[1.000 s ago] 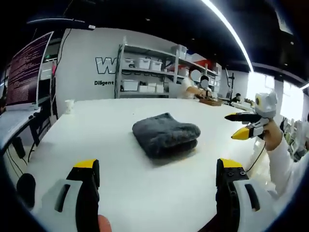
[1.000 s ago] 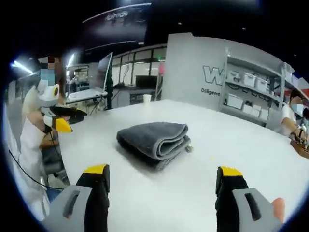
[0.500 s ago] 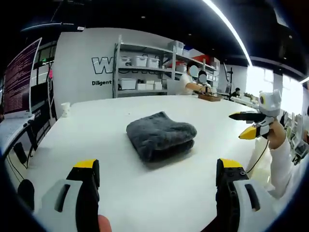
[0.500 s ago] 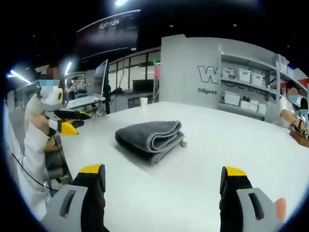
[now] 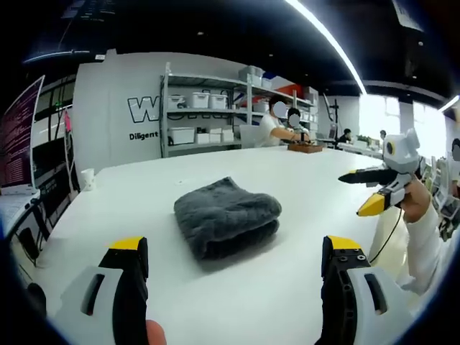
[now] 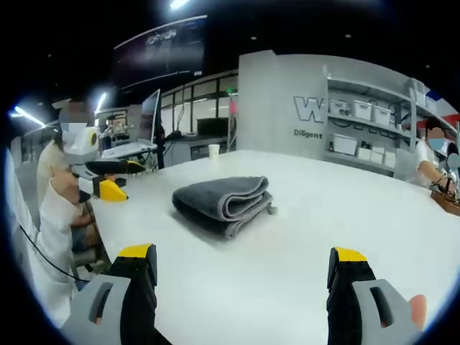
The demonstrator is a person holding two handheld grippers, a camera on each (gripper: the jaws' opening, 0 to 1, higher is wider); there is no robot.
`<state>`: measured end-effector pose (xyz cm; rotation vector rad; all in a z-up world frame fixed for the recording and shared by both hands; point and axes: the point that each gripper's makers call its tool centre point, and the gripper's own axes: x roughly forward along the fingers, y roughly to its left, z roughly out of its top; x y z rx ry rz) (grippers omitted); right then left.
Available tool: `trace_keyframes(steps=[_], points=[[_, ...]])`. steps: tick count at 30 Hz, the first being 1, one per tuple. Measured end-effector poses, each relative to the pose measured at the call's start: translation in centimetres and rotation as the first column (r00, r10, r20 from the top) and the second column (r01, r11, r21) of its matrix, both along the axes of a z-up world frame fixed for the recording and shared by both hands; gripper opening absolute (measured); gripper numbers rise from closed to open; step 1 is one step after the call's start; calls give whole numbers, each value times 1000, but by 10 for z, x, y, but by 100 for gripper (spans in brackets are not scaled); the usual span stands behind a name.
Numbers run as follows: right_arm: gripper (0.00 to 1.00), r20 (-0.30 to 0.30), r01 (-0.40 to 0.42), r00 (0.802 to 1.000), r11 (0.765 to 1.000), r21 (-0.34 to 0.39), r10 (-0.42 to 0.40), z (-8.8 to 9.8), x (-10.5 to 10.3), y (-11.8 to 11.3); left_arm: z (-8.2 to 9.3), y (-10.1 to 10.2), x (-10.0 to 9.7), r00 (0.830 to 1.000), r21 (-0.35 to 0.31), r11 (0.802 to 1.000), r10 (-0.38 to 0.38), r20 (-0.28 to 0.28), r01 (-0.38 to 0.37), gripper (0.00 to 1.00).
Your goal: Open the folded towel by lifting each exposed corner and separating the folded layers until the towel lies flat within the target outline without major curled edges
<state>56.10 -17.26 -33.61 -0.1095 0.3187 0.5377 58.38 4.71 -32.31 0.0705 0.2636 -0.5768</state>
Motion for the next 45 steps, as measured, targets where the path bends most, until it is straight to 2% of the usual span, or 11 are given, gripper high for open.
trace_keyframes(steps=[6,17,21,25,29,30,33,35,41,44,45], points=[[99,-8,-22,1000,1000,3,22,0,0,4,5,-17,5,999,-29,999,-26,31,27,100],[99,-23,-20,1000,998,-56,19,0,1,2,0,-22,12,998,-4,1000,-27,65,27,100],[99,-17,-15,1000,998,-55,14,2,3,-1,1,-28,13,996,32,999,-23,83,20,100],[99,-25,-8,1000,999,-53,7,-1,3,-6,8,-34,13,992,52,998,-33,125,27,100],[99,-37,-16,999,999,-51,14,-3,1,-8,23,-42,19,973,54,998,-45,226,34,100],[99,-38,-15,999,999,-49,13,-4,0,-9,27,-47,20,960,89,995,-75,268,53,100],[99,-21,2,1000,999,-41,-3,-3,-2,-14,31,-56,24,937,195,979,-117,328,54,100],[99,-14,17,1000,999,-34,-18,-2,-2,-16,36,-62,28,914,252,967,-139,382,41,98],[99,-25,1,1000,1000,-25,-2,-3,-3,-14,27,-76,44,896,385,923,-186,404,19,97],[99,-28,-17,999,1000,-23,16,-4,-4,-8,26,-77,52,879,440,897,-184,439,-32,95],[99,-28,-21,999,1000,-19,21,-4,-4,-7,27,-77,54,867,457,888,-184,463,-56,94]])
